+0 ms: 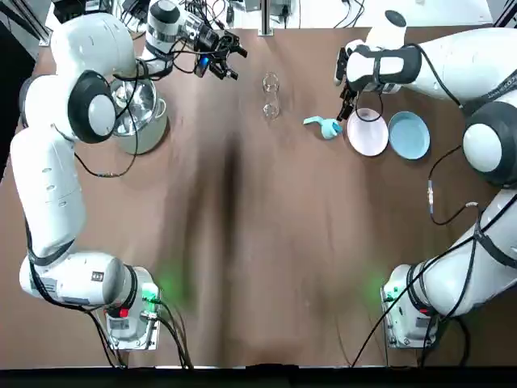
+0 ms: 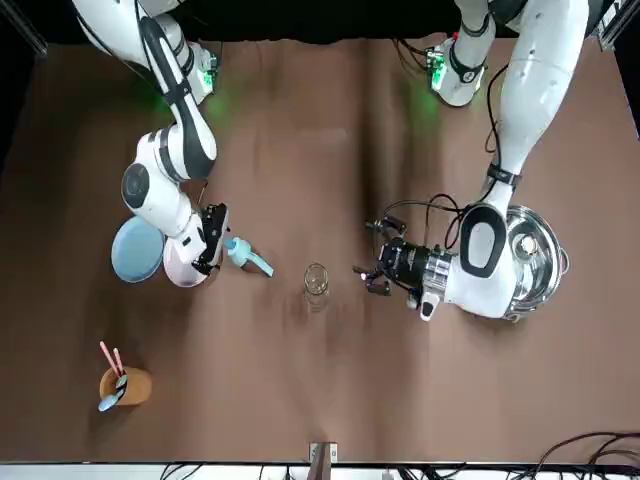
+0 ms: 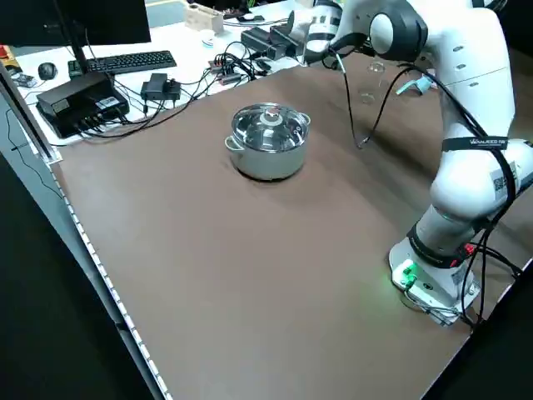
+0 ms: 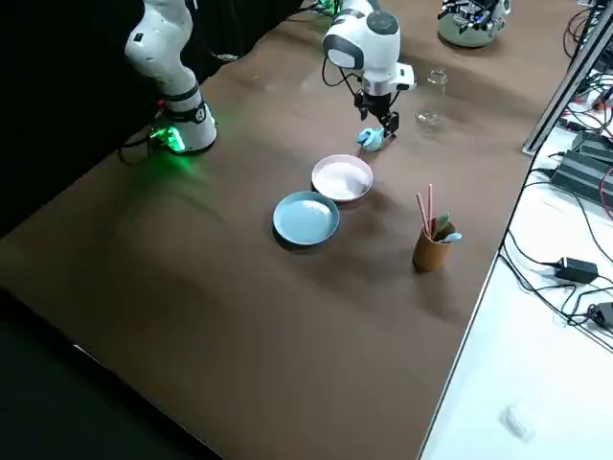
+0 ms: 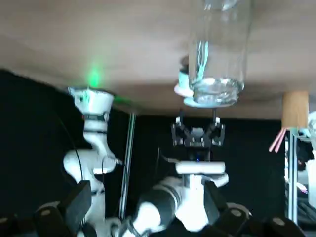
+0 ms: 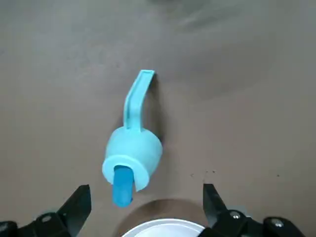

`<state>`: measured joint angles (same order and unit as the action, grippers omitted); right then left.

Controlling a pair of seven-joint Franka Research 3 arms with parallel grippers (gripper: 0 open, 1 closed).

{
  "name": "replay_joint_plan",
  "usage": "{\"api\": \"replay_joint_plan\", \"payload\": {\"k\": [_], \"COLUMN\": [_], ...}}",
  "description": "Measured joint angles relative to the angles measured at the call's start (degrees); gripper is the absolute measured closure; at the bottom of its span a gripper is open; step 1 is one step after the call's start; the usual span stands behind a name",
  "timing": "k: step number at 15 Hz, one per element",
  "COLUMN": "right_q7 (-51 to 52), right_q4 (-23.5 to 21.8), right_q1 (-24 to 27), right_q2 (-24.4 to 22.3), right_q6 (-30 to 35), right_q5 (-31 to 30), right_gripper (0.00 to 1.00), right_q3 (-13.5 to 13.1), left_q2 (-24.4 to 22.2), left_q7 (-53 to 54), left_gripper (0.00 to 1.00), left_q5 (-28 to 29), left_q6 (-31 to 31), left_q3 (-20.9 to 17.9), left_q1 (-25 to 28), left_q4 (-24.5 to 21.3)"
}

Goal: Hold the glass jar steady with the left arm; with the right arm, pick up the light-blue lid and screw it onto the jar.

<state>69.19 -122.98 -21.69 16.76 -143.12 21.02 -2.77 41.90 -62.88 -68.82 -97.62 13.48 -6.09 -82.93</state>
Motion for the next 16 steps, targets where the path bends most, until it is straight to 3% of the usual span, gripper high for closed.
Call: {"api": "replay_joint_plan", "payload": {"k": [6, 11, 16], "right_q7": [-0.21, -0.29, -0.34], "right_q4": [-2.69, -4.63, -7.04], "right_q1": [-1.81, -2.84, -3.06], "right_q2": [0.00, 0.12, 0.72], "right_q6": [-5.52, -5.95, -9.68], "right_q5": [6.62, 11.35, 11.88], "right_gripper": [0.01, 0.03, 0.03], "right_q3": [0.00, 0.00, -0.01], "left_q2": [2.28, 3.01, 3.99], "left_q7": [-0.08, -0.09, 2.22], "left_gripper": [0.00, 0.00, 0.00], "left_q5": [-6.22, -6.64, -6.69], "left_q6": [0.79, 0.82, 3.00], "left_q3": [0.17, 0.16, 0.12], "left_q1": [-0.14, 0.00, 0.77], "left_q4": [0.02, 0.07, 0.09]}}
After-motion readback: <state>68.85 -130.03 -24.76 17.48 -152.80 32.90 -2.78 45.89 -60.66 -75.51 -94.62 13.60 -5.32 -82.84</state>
